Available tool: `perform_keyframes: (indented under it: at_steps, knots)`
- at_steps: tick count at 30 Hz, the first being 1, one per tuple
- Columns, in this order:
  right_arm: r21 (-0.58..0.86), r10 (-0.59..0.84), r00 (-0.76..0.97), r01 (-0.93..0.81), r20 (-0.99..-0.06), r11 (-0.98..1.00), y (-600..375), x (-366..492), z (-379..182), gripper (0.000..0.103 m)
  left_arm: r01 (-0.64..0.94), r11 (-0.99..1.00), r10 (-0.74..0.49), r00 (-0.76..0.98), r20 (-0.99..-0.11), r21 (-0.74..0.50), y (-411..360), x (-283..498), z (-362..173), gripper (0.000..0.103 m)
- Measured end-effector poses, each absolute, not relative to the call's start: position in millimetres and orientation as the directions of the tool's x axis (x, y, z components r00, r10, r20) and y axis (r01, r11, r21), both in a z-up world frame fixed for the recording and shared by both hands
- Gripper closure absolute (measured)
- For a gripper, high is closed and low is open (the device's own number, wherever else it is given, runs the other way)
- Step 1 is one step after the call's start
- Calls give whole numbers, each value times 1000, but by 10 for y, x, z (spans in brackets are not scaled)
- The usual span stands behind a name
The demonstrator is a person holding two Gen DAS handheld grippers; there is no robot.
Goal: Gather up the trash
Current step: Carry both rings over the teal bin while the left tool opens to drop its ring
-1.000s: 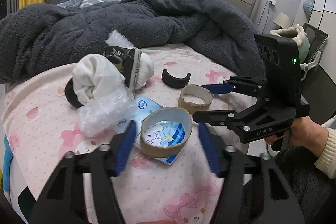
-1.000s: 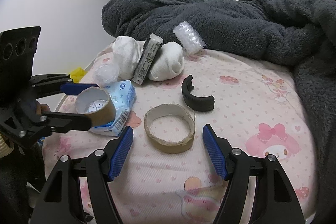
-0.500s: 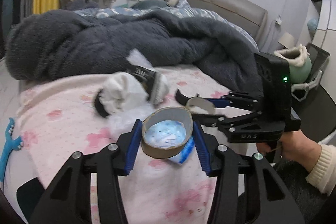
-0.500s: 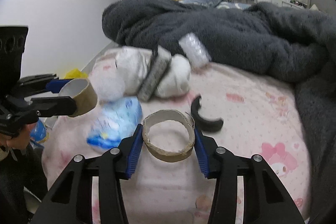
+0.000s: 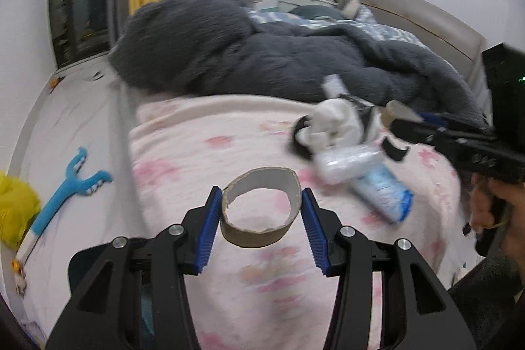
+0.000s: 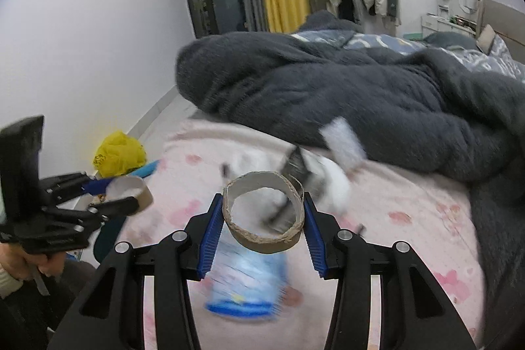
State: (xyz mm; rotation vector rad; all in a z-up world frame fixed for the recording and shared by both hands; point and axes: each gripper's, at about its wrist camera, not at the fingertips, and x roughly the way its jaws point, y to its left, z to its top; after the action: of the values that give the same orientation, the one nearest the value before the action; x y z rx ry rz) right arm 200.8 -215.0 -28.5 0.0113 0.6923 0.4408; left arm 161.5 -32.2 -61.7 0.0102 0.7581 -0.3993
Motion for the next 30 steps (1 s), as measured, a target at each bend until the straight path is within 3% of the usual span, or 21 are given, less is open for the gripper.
perform_keyframes:
  at_steps: [18, 30]
  knots:
    - [128, 472, 587, -531, -658, 838, -841, 2046, -180, 56, 102, 986, -165, 585, -794, -130, 918, 1549, -1100, 51]
    - [140, 506, 481, -611, -716, 779, -62, 2012, -411, 56, -9, 987, -138, 458, -878, -159, 1527, 1486, -1461, 51]
